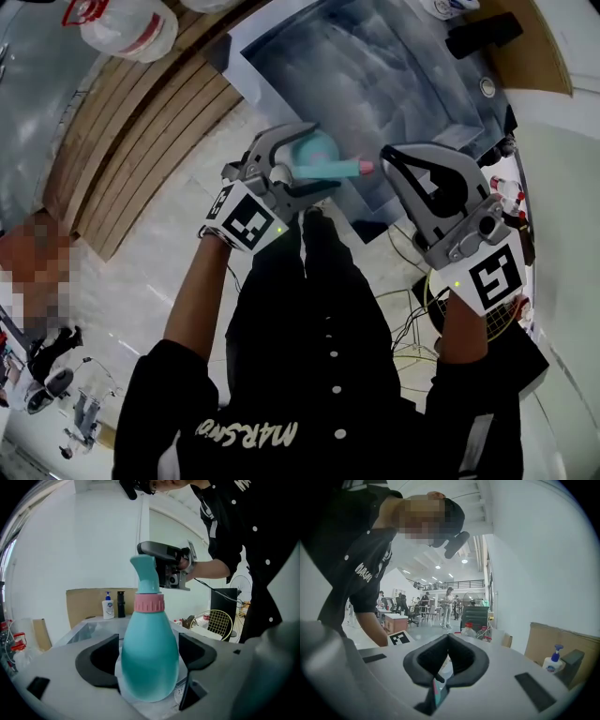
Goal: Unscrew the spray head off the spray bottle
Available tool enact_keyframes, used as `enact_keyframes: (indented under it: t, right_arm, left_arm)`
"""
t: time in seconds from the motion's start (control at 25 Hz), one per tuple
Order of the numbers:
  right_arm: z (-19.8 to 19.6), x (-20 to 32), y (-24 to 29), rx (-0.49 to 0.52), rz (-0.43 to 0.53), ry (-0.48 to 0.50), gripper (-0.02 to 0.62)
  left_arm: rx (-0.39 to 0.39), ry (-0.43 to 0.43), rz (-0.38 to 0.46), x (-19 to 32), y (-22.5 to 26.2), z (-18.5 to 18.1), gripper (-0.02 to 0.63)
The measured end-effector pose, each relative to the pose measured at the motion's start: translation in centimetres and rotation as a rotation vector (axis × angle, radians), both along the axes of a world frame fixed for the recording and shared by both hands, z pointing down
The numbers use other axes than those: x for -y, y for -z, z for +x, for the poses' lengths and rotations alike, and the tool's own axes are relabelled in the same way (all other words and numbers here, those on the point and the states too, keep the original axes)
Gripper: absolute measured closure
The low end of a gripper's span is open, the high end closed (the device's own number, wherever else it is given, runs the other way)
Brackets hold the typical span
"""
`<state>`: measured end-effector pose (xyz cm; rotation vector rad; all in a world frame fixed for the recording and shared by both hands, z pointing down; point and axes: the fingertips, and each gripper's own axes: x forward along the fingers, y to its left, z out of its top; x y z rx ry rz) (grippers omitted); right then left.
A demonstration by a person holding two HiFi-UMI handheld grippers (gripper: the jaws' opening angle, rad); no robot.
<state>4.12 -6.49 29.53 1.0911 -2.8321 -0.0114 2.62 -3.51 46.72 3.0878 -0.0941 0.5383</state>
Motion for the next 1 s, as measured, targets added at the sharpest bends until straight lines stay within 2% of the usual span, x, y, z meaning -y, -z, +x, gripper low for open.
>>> enact_keyframes:
  t: [0.12, 0.24, 0.4, 0.52, 0.6, 0.8, 0.92, 1.0]
  right_arm:
    - [-0.3, 0.1, 0.2, -0.014, 0.004, 0.038, 0.583]
    - [-0.8, 0.0, 0.5, -0.034, 0.003, 0.086, 0.583]
    - [-1.8, -0.7, 0.3, -0.077, -0.021, 0.201, 0.549]
    - [-3.0, -1.8, -1.2, -0.163, -0.063, 0.328, 0.418]
    - [-3.5, -2.1, -2.6, -0.230, -0.086, 0.375, 0.387]
    - [-4.5, -2.1, -4.8, -0.278, -0.131, 0.472, 0.413]
    - [-4.8, -2.5, -5.7, -0.301, -0.144, 0.537, 0.499]
    - [-4.9, -2.7, -5.7, -0.286, -0.148, 0.568, 0.514]
  left_arm:
    - [0.015, -0.027, 0.028, -0.2, -0.9, 0.2, 0.216]
    - [0.008, -0.034, 0.022, -0.2, -0.5, 0.2, 0.218]
    - [-0.005, -0.052, 0.031, -0.2, -0.6, 0.2, 0.218]
    - [0.003, -0.060, 0.031, -0.3, -0.7, 0.3, 0.218]
    - [0.006, -0.067, 0.032, -0.4, -0.8, 0.3, 0.218]
    - [0.007, -0.091, 0.029, -0.4, -0.8, 0.3, 0.218]
    - [0.002, -0.106, 0.025, -0.4, -0.7, 0.3, 0.218]
    - [-0.001, -0.120, 0.024, -0.4, -0.7, 0.3, 0.218]
